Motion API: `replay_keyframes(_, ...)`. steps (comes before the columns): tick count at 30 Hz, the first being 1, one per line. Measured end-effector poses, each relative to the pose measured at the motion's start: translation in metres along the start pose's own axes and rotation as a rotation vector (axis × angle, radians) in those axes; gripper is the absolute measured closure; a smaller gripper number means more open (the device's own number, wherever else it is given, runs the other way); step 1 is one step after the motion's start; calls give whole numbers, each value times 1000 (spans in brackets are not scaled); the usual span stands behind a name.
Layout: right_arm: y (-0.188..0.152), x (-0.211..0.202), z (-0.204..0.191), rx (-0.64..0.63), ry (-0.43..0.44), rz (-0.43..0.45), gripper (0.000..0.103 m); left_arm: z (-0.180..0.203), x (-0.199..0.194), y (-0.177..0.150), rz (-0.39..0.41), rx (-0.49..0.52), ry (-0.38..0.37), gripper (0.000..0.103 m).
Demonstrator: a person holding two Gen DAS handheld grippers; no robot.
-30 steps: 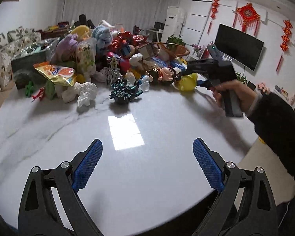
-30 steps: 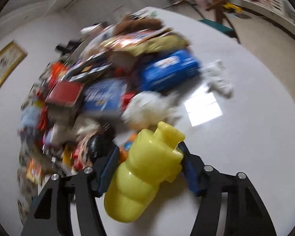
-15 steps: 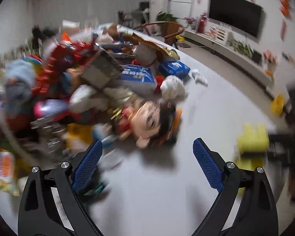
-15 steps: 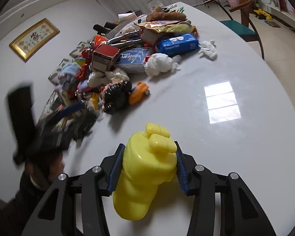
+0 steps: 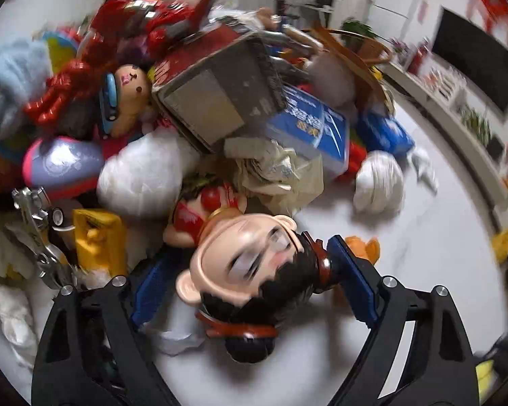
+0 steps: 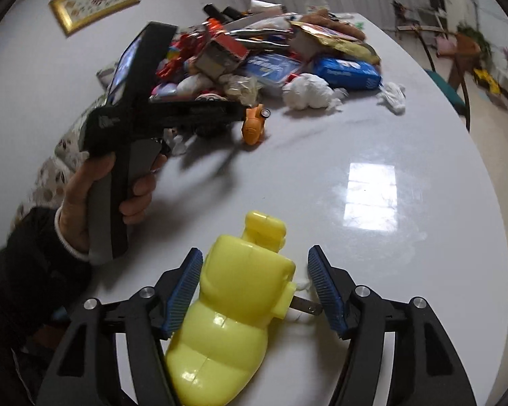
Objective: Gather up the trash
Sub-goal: 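Grasp the cartoon-face doll with left tool while right tool grasps the yellow duck bottle, then lower the doll and yellow bottle into the bin and open both tools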
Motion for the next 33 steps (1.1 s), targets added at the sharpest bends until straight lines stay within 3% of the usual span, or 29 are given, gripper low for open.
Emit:
replay_keyframes(4,-5,-7,-18,-132,-23,12,43,-7,-29,-11,14,-22,-37,29)
replay_keyframes(8,-9,-16,-26,-154,-34,43,45,-19,-75,-7,78,-86,-89,29)
replay_keyframes(13,6,-38,-35,-80,-10,134,45,-37,-171,3,252,-61,-108,29)
replay_keyframes(19,25,-65,-73,-36,82,208,45,-52,-257,-17,326,-53,-135,29)
replay_keyframes(24,14,-98,-130,-84,181,206,45,-53,-318,-67,329,-3,-140,29)
replay_keyframes(26,-2,-111,-152,-118,212,181,45,-50,-324,-85,321,24,-139,29)
replay_keyframes(30,-52,-121,-187,-187,248,94,45,-44,-346,-157,228,66,-169,29)
replay_keyframes(33,-96,-109,-202,-225,271,11,45,-40,-340,-205,149,106,-189,29)
Point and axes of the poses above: each gripper's, at about its wrist camera, not at the fingertips, and x roughly the way its jaws point, z to its right, y to its top, the point moved 10 cm from there along x, roughly the way its jaws point, and after that the axes turned 14 degrees about z, right-handed, at the moved point
